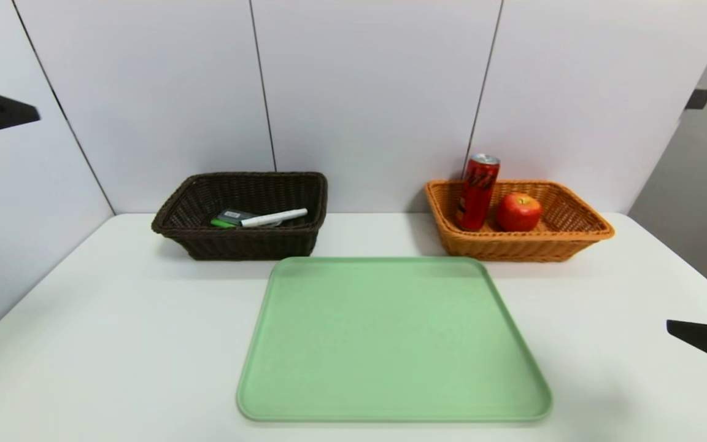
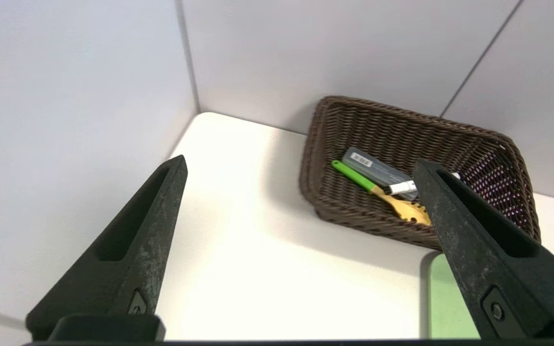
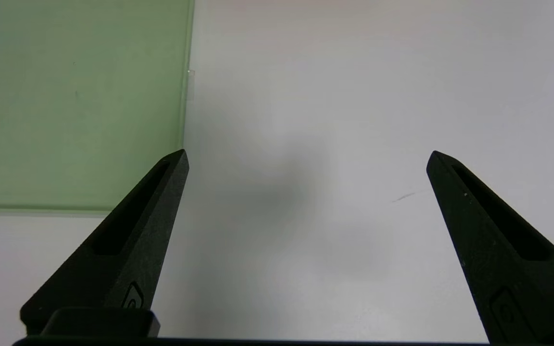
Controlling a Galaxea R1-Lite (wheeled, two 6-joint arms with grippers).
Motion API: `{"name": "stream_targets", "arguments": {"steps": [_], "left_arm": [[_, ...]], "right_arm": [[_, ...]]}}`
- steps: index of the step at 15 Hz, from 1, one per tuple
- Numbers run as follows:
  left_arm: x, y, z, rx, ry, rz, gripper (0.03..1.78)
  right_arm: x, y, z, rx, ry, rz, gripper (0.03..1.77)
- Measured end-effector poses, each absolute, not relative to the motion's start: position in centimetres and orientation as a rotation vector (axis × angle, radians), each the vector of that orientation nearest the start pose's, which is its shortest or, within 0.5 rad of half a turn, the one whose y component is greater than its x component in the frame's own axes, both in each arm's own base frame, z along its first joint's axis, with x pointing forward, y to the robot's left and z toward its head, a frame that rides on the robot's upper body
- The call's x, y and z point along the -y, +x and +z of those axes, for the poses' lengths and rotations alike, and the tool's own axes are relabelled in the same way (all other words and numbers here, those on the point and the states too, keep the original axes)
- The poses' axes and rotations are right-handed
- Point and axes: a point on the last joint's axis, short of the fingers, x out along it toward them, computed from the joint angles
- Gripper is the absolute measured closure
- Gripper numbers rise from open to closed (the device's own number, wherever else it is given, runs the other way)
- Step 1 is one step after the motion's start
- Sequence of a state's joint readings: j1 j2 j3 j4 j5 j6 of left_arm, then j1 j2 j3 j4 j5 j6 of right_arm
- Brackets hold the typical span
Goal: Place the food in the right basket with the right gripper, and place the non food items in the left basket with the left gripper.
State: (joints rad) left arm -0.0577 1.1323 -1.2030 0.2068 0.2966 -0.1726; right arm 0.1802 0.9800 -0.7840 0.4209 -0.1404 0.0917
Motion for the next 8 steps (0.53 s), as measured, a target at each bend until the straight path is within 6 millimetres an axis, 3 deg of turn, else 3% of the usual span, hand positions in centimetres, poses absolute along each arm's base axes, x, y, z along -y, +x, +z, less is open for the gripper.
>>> {"name": "stream_targets", "arguments": {"steps": [4, 8], "left_arm": [[-0.6, 4.7, 29.4, -0.060, -0.163, 0.276, 0.14], [-0.5, -1.5, 23.2, 0.007, -0.158, 0.260, 0.13]], "right_arm": [[-0.6, 7.2, 21.9, -0.562, 0.015, -0.037, 0.09], [0.0, 2.6, 20.6, -0.431, 0.035, -0.051, 0.09]]}}
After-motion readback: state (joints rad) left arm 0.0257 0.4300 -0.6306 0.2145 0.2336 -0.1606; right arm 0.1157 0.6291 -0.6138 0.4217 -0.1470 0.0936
